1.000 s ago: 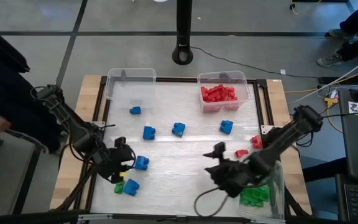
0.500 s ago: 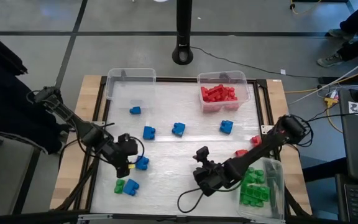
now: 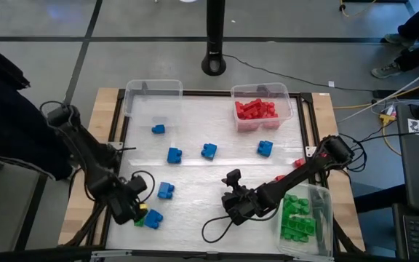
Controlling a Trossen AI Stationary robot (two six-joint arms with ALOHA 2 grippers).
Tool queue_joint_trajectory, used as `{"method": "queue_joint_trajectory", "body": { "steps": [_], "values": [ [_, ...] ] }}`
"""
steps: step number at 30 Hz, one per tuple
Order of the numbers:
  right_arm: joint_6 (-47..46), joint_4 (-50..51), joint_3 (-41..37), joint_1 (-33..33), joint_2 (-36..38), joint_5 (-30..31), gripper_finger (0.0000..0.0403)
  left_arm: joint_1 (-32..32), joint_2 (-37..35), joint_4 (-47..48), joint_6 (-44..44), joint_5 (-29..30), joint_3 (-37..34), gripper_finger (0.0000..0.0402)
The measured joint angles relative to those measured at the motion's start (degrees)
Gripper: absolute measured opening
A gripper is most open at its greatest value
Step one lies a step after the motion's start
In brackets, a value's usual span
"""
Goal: Sort blocks
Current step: Put the green game piece into the bottom right transparent bin
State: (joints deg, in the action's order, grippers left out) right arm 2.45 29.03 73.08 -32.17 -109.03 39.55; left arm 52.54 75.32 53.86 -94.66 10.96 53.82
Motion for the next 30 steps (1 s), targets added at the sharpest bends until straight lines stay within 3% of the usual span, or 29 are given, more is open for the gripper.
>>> {"method": "queue_joint_trajectory", "body": {
  "steps": [6,30],
  "values": [
    [0.52,-1.59,-0.89,-0.02,0.00,1.31,0.0287,1.77,6.71,-1.51,-7.30,-2.30,-0.02,0.0287],
    [1.10,-2.90,-0.89,-0.06,0.00,1.22,0.0287,4.24,18.61,-8.56,-17.91,-3.92,0.00,0.0287]
  ]
}}
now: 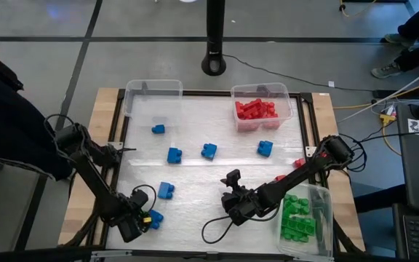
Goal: Sort blocks
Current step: Put the green game piece into the bottom right transparent bin
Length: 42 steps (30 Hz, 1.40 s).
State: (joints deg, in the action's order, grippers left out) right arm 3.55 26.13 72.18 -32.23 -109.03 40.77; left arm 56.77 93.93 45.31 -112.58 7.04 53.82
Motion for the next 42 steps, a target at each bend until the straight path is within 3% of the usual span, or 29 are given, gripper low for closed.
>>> {"method": "queue_joint_trajectory", "body": {
  "steps": [5,9,19,26,33,42],
  "values": [
    [0.12,-0.52,0.00,0.00,0.02,-0.02,0.0287,0.14,2.22,-0.44,2.03,-3.24,-0.01,0.0284],
    [0.44,-0.82,0.01,0.00,0.02,-0.04,0.0287,0.22,2.96,-0.23,5.13,-4.72,0.02,0.0260],
    [0.46,-1.03,0.02,0.00,0.02,-0.12,0.0287,0.19,3.06,0.25,12.28,-5.17,0.06,0.0128],
    [0.46,-2.27,0.02,0.00,0.02,0.04,0.0287,0.17,1.66,1.72,17.55,-4.18,0.89,0.0124],
    [6.27,-4.90,0.02,0.13,0.04,0.20,0.0287,0.20,-5.27,6.48,20.68,6.44,3.54,0.0124],
    [17.68,-10.80,0.02,2.79,0.14,-0.19,0.0287,-0.39,-17.38,6.01,31.45,29.60,3.61,0.0124]
  ]
}}
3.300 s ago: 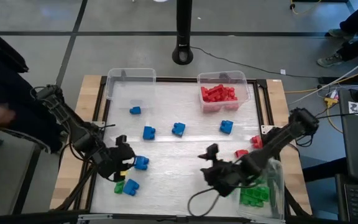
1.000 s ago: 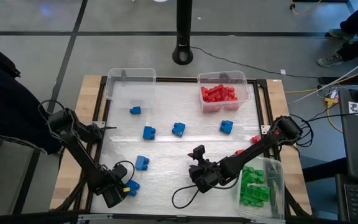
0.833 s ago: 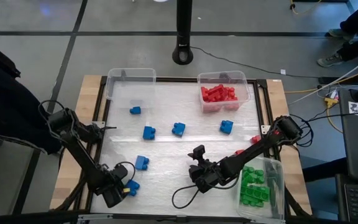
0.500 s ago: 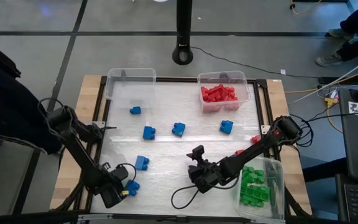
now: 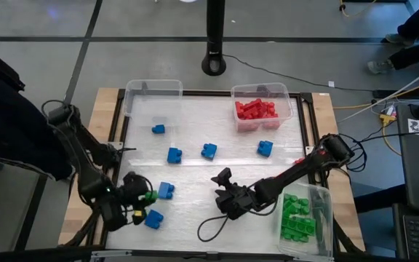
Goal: Sort blocks
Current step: Put the green game piece into the bottom right transparent bin
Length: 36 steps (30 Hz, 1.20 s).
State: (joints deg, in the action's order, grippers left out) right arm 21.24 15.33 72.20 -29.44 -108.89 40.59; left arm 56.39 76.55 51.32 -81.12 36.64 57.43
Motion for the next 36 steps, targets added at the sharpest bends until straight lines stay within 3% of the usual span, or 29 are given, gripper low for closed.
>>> {"method": "queue_joint_trajectory", "body": {
  "steps": [6,13,17,27,34,36],
  "values": [
    [12.57,-8.99,1.95,3.13,0.03,-2.92,0.0287,-4.72,-4.90,-5.59,17.58,7.90,0.00,0.0124],
    [30.17,-18.74,7.40,5.28,0.09,-4.11,0.0287,-11.90,-8.56,-20.92,38.11,6.01,-4.51,0.0124],
    [37.65,-24.26,7.85,5.21,0.10,-4.19,0.0287,-15.25,-11.53,-29.67,42.88,2.86,-9.29,0.0124],
    [42.06,-29.27,7.82,6.35,0.12,-4.81,0.0292,-19.94,-14.77,-49.65,51.73,-2.11,-16.91,0.0124],
    [42.27,-29.47,7.80,6.24,0.12,-4.28,0.0384,-22.09,-14.64,-51.67,53.32,-3.24,-17.14,0.0124],
    [42.31,-30.63,7.78,6.28,0.10,-4.53,0.0392,-22.82,-14.62,-53.96,53.99,-3.36,-17.15,0.0124]
  ]
}}
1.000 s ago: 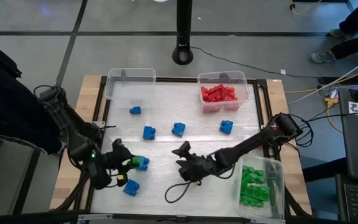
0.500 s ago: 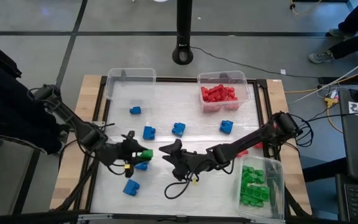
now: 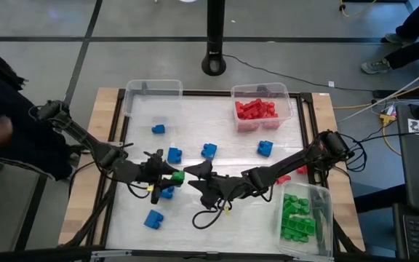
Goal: Sort blocks
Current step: Put the green game piece into the bottom right transparent bin
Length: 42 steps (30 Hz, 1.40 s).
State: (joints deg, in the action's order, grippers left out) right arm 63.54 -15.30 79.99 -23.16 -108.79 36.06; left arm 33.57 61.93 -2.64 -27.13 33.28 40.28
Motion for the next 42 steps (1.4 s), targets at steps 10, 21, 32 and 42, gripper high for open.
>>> {"method": "queue_joint_trajectory", "body": {
  "steps": [10,21,32,42],
  "values": [
    [5.93,-10.47,-0.02,-0.12,0.00,-0.36,0.0377,-4.36,-0.02,-10.44,2.38,-5.60,0.01,0.0124],
    [8.60,-14.33,0.00,0.35,0.00,-3.53,0.0381,-7.22,0.09,-15.00,2.95,-7.77,0.01,0.0124],
    [9.90,-14.54,0.00,2.21,-0.04,-3.82,0.0322,-7.53,0.04,-15.81,3.29,-8.62,0.03,0.0125],
    [9.99,-14.11,0.00,2.19,-0.04,-5.39,0.0301,-7.52,0.00,-16.23,5.17,-8.92,0.03,0.0160]
  ]
}}
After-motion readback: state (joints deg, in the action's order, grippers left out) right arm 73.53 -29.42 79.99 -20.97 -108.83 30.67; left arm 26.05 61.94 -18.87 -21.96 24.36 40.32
